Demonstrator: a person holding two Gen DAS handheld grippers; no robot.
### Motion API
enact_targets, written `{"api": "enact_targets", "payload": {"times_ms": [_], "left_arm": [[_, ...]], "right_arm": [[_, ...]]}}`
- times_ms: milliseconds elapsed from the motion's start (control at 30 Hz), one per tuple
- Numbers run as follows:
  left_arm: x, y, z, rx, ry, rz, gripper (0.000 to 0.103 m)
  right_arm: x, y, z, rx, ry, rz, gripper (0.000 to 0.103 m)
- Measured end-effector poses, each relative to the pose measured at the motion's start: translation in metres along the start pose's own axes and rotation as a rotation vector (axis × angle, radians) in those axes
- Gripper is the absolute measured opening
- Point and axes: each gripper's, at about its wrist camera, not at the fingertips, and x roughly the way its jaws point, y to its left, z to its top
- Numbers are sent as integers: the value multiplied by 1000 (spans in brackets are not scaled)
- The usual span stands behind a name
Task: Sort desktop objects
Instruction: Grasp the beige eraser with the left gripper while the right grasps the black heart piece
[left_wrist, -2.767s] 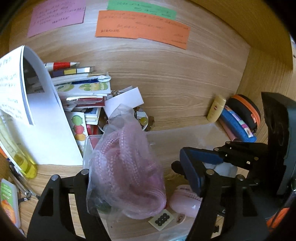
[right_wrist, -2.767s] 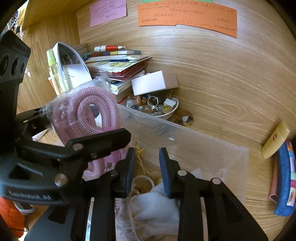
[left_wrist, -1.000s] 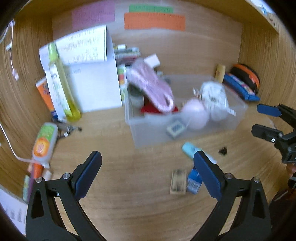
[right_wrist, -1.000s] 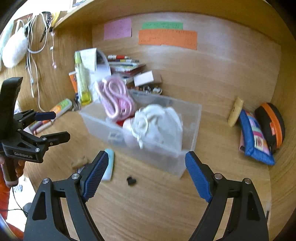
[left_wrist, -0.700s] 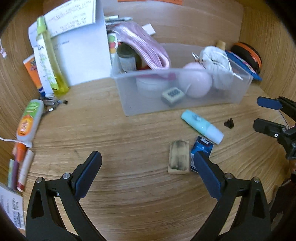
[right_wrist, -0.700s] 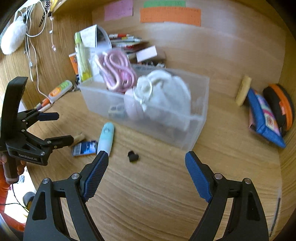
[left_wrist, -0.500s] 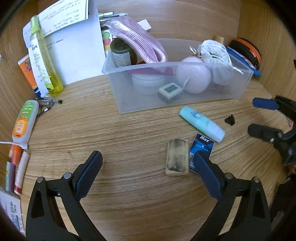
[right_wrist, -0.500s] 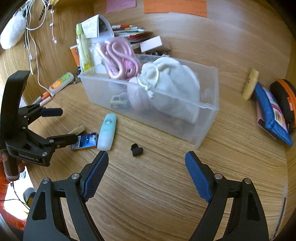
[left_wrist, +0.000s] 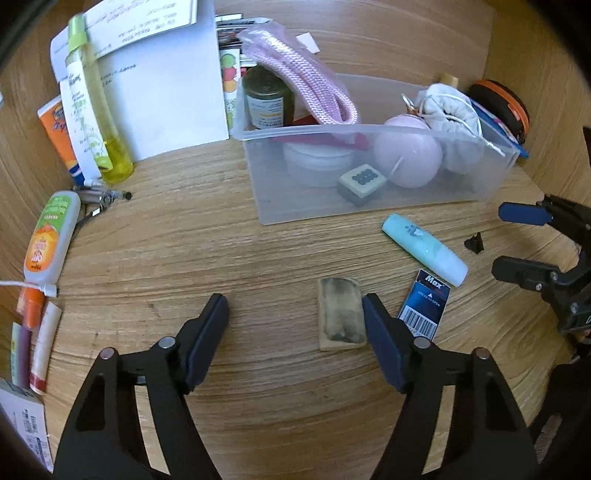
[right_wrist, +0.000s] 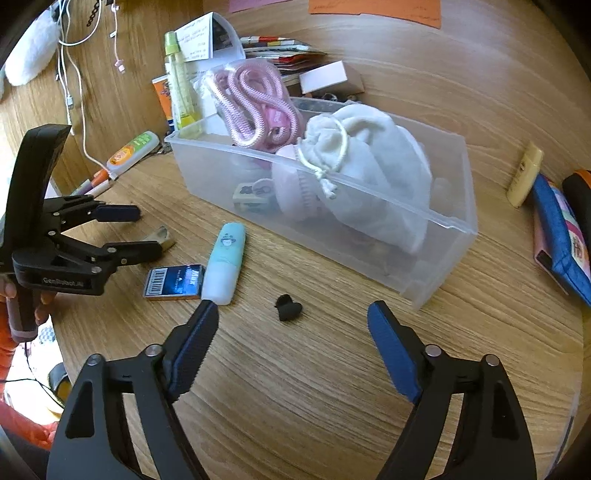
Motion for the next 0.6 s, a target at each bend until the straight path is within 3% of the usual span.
{"api": "enact_targets", "payload": {"times_ms": [133,333,600], "left_arm": [[-2,-6,1,25,-9,-14,54],[-4,-8,1,35,-30,-23,43],[-4,-10,2,49,-54,-26,23]], "right_arm": [[7,6,0,-20,15,14,58],[17,10,-1,-43,42,23,37],[22,14,-3,-56,47,26,20]]}}
